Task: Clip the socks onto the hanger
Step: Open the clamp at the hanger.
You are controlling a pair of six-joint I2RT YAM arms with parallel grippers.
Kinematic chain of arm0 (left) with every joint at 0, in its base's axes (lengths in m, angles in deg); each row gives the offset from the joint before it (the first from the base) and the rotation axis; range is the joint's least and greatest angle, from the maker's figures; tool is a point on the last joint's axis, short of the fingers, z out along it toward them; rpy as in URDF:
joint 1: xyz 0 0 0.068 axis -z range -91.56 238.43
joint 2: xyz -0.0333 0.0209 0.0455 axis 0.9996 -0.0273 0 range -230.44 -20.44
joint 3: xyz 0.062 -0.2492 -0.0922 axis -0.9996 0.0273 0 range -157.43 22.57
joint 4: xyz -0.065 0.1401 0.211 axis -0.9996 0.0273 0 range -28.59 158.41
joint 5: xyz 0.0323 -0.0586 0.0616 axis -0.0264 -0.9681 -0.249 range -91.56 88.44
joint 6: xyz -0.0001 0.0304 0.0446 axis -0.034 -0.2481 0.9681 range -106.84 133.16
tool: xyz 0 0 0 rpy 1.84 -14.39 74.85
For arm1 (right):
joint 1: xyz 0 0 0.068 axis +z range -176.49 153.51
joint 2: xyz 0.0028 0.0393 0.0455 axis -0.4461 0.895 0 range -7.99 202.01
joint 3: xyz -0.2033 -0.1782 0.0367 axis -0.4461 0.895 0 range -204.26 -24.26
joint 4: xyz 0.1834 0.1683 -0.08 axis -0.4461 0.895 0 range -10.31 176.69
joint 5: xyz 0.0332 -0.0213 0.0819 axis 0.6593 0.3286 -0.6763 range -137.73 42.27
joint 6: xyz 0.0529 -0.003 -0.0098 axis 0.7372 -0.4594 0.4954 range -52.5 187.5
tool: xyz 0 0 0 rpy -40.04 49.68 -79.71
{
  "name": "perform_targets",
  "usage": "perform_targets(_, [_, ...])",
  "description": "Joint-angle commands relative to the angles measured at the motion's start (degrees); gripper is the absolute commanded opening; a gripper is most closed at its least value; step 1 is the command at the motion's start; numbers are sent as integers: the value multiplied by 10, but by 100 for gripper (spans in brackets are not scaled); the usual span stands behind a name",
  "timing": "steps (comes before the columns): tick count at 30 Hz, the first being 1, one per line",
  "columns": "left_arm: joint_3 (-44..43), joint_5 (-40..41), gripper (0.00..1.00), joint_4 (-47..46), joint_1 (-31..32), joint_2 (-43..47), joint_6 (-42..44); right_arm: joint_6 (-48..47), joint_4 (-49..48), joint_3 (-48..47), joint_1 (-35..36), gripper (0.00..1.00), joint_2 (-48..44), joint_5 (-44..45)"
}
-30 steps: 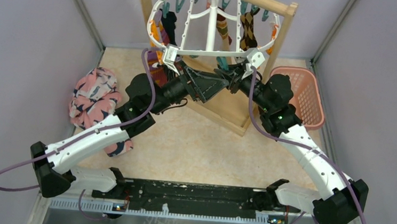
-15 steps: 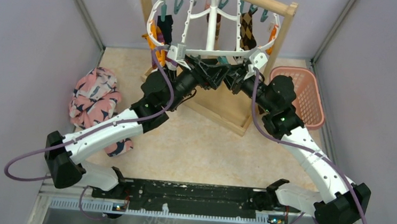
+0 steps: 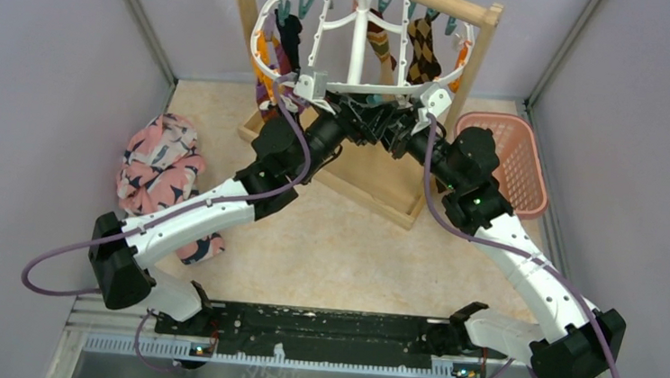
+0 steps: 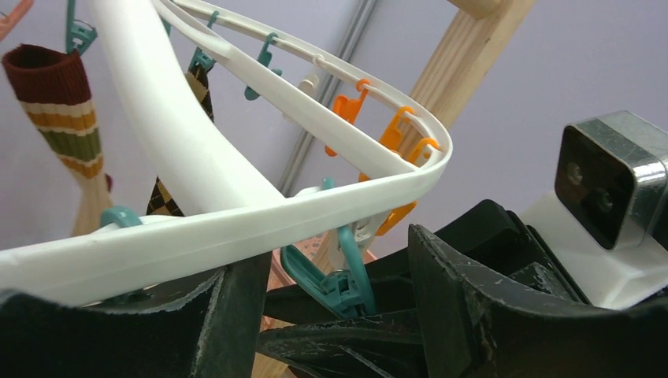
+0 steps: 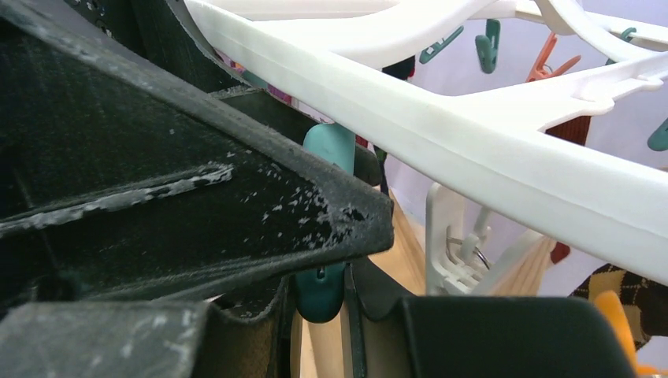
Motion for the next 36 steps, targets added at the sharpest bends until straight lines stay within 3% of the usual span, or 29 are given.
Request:
perform_targets(1, [-13, 56, 66, -37, -6, 7, 25, -14, -9, 1, 9, 0, -24, -37])
perform_targets(2, [-2, 63, 57, -50, -6, 15, 28, -14, -10, 2, 9, 0, -24, -37])
perform_targets(6, [22, 81, 36, -74, -6, 36, 33, -12, -12, 4, 9, 0, -20, -40])
perform_targets(10, [18, 67, 23, -70, -6, 35, 37, -8, -16, 5, 9, 0, -17, -43])
perform_targets(13, [19, 62, 0, -69, -6, 35, 32, -7, -16, 5, 9, 0, -17, -42])
perform_targets(19, [21, 53, 0, -66, -6, 38, 36, -4, -9, 5, 9, 0, -19, -26])
perform_targets(20, [21, 53, 0, -65, -6, 39, 37, -1, -6, 5, 9, 5, -21, -17])
perform_targets(23, [21, 52, 0, -61, -6, 41, 36, 0, 14, 14, 9, 37, -39, 13])
perform_targets(25, [24, 50, 0, -60, -6, 44, 34, -3, 20, 32, 9, 47, -66, 35])
perform_targets(30, [40, 48, 0, -67, -6, 53, 25, -27, 65, 51, 9, 51, -116, 61])
perform_targets(36, [53, 42, 0, -74, -6, 55, 15, -32, 97, 7, 11, 53, -100, 36])
